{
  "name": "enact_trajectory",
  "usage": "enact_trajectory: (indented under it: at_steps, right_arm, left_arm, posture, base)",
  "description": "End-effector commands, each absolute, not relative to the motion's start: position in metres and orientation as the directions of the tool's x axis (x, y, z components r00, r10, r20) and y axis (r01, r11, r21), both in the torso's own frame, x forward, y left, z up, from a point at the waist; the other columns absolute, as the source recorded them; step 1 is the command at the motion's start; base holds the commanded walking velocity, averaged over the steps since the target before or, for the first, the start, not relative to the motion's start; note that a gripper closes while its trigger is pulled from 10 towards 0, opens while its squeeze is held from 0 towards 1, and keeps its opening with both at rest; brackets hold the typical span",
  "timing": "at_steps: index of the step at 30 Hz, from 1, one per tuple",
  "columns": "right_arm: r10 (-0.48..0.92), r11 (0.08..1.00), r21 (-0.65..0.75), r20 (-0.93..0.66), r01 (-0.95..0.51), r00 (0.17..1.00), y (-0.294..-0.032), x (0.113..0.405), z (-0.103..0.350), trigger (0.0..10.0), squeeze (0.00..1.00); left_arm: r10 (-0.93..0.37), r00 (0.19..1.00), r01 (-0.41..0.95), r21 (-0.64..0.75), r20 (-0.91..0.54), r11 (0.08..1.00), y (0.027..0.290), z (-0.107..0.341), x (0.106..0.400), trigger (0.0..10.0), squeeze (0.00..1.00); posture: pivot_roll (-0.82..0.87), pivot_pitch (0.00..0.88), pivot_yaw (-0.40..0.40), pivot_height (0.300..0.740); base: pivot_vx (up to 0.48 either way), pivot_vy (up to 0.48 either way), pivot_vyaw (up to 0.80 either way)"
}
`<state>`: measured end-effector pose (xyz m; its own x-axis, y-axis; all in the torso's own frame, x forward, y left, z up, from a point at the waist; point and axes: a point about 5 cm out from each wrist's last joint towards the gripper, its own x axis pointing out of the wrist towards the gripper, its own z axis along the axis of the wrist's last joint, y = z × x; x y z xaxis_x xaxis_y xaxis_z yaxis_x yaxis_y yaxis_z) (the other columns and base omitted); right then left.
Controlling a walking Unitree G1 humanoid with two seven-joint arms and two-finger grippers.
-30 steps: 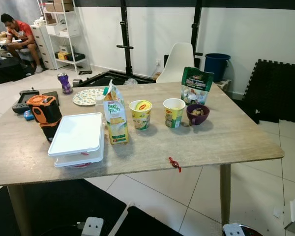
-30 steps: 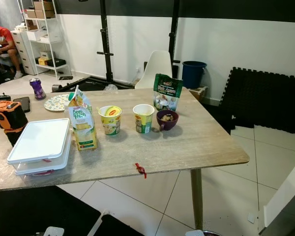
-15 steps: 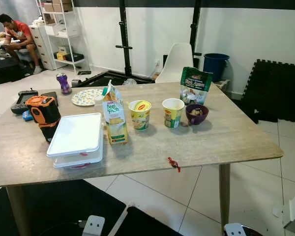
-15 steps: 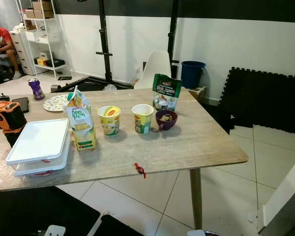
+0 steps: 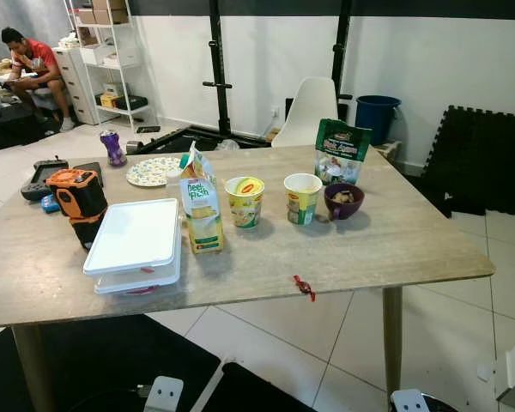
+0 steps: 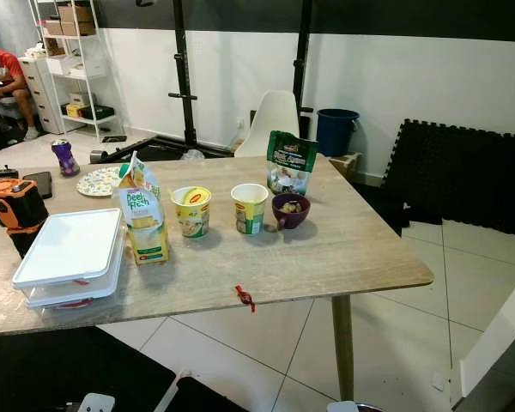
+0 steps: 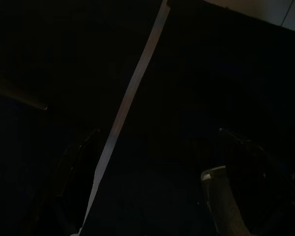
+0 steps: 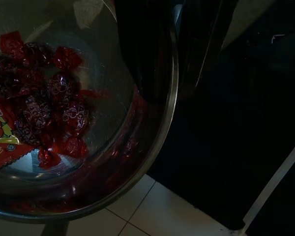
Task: Restocking fridge
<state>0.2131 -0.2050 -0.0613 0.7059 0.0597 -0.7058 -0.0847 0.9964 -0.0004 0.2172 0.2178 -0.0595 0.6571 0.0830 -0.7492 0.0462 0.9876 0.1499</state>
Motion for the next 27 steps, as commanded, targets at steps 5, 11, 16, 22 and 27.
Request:
enact_trajectory:
  at_steps: [5,11,16,22,27]
  right_arm:
    - [0.054,0.997,0.002,-0.697,-0.074,0.715,-0.2058,0.2147,-0.06,10.0,0.0]
    - [0.054,0.997,0.002,-0.697,-0.074,0.715,-0.2062,0.215,-0.0597,10.0,0.0]
    - [0.055,0.997,0.002,-0.696,-0.075,0.716,-0.2059,0.2151,-0.0597,10.0,0.0]
    - [0.056,0.997,0.003,-0.696,-0.075,0.716,-0.2052,0.2152,-0.0597,10.0,0.0]
    - [0.054,0.997,0.002,-0.697,-0.074,0.715,-0.2055,0.2149,-0.0599,10.0,0.0]
  left_arm:
    - [0.08,0.645,0.056,0.151,-0.76,0.987,0.2176,-0.0616,0.2143,10.0,0.0]
    - [0.082,0.645,0.054,0.152,-0.759,0.987,0.2181,-0.0615,0.2141,10.0,0.0]
    - [0.081,0.647,0.053,0.151,-0.758,0.987,0.2182,-0.0613,0.2143,10.0,0.0]
    - [0.079,0.648,0.054,0.15,-0.758,0.987,0.2182,-0.0611,0.2148,10.0,0.0]
    - [0.079,0.647,0.056,0.15,-0.758,0.987,0.2181,-0.0612,0.2147,10.0,0.0]
  posture:
    - [-0.06,0.036,0.026,0.74]
    - [-0.06,0.036,0.026,0.74]
    - [-0.06,0.035,0.025,0.74]
    - [-0.06,0.034,0.027,0.74]
    - [-0.06,0.034,0.026,0.74]
  base:
    - [0.0,0.0,0.0]
    - [0.0,0.0,0.0]
    - [0.0,0.0,0.0]
    - [0.0,0.0,-0.43]
    - [0.0,0.0,-0.8]
